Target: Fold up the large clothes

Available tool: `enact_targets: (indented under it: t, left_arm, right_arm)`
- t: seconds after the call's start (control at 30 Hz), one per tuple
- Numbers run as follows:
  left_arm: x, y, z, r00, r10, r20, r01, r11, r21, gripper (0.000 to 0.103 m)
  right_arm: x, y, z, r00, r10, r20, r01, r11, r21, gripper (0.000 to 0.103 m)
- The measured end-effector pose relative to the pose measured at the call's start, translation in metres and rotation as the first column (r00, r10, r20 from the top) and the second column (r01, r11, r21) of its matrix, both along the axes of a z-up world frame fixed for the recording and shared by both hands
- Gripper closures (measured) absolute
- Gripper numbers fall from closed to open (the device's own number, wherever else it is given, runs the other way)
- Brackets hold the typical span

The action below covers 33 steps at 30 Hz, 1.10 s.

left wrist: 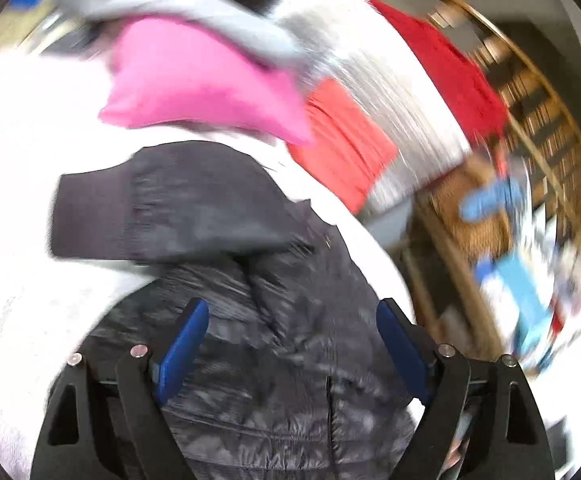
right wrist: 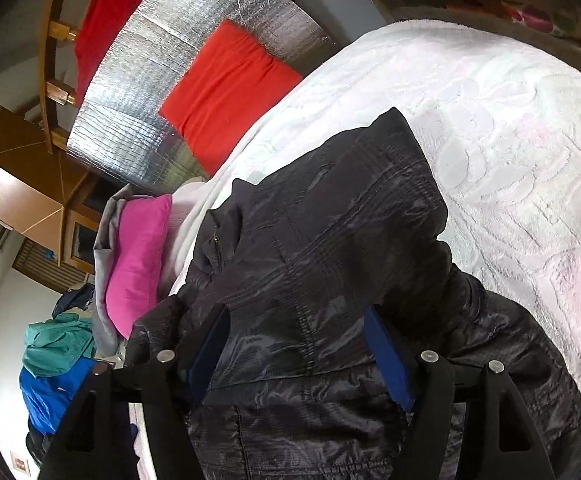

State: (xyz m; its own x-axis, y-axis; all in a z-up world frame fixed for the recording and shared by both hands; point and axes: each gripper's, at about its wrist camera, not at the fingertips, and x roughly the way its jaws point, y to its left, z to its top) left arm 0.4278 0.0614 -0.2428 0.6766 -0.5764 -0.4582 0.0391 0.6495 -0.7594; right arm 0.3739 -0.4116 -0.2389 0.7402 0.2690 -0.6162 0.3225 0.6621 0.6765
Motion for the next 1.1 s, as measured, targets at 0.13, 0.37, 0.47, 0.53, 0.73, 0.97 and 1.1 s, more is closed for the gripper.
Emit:
enact_targets:
  t: [0.13, 0.37, 0.47, 0.53, 0.73, 0.97, 1.1]
  left_arm:
    - [0.016, 0.036, -0.034, 0.986, 0.095, -0.140, -0.119, 0.976, -0.181, 0.017]
    - [0.036, 0.052, -0.077, 0.945, 0.183, -0.272, -0.271, 0.903, -0.334, 0.017]
    - [0.045, 0.049, -0.088, 0.934, 0.189, -0.304, -0.296, 0.885, -0.359, 0.017]
    - [0.051, 0.047, -0.094, 0.926, 0.202, -0.319, -0.320, 0.870, -0.376, 0.017]
    - [0.068, 0.049, -0.077, 0.935, 0.261, -0.238, -0.326, 0.898, -0.296, 0.065]
    - [0.065, 0.024, -0.017, 0.985, 0.173, 0.026, -0.171, 0.982, -0.075, 0.075]
    - [0.054, -0.037, 0.029, 0.980, -0.006, 0.200, -0.022, 0.991, 0.133, 0.076]
  right_arm:
    - [0.004, 0.006, -0.001, 1.000, 0.017, -0.002, -0.017, 1.000, -0.008, 0.030]
    - [0.014, 0.015, -0.006, 0.999, 0.045, -0.018, -0.046, 0.998, -0.041, 0.030]
    - [0.019, 0.018, -0.009, 0.998, 0.053, -0.026, -0.054, 0.997, -0.057, 0.030]
    - [0.022, 0.017, -0.009, 0.998, 0.053, -0.027, -0.054, 0.996, -0.066, 0.030]
    - [0.025, 0.013, -0.009, 0.999, 0.028, -0.017, -0.030, 0.994, -0.101, 0.030]
    - [0.012, -0.010, 0.003, 0.998, -0.062, 0.027, 0.066, 0.984, -0.166, 0.030]
    - [0.004, -0.025, 0.003, 0.996, -0.089, 0.025, 0.091, 0.984, -0.153, 0.030]
